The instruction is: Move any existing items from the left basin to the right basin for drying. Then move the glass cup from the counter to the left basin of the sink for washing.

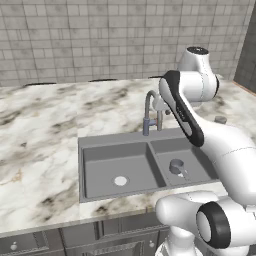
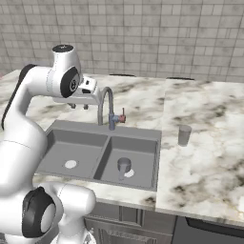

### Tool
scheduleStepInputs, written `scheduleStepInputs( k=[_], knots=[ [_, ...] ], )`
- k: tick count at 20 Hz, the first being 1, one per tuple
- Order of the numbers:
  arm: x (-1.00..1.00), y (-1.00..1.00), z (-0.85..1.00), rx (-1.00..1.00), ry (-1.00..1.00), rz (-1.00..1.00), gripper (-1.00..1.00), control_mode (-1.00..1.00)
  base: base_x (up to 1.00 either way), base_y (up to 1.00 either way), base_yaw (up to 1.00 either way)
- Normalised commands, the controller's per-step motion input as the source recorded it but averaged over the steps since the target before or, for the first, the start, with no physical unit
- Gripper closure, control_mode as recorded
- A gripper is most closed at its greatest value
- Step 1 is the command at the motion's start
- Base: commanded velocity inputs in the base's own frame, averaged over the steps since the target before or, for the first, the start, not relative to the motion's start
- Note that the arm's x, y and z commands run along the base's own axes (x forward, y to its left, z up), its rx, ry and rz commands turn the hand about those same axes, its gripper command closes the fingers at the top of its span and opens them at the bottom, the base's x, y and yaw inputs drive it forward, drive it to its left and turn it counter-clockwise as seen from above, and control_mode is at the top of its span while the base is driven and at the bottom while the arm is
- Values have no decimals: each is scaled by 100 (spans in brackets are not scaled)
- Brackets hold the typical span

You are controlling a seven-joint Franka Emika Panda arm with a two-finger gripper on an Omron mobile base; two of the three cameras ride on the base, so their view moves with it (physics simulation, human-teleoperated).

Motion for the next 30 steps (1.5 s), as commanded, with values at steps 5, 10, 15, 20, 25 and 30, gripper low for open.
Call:
scheduleStepInputs(
  k=[5, 10, 15, 20, 25, 30],
  knots=[
    [2, -12, -11, -1, -4, 0, -100, -100, 0, 0, 0],
    [-1, -63, 0, -8, -13, 0, -100, -100, 0, 0, 0],
    [0, -75, 0, -10, -7, 0, -100, -100, 0, 0, 0],
    [10, -64, 0, -6, 0, 0, -100, -100, 0, 0, 0],
    [10, -68, -6, -2, 0, -3, -100, -100, 0, 0, 0],
    [15, -81, -42, 0, 2, -4, -100, -100, 0, 0, 0]
  ],
)
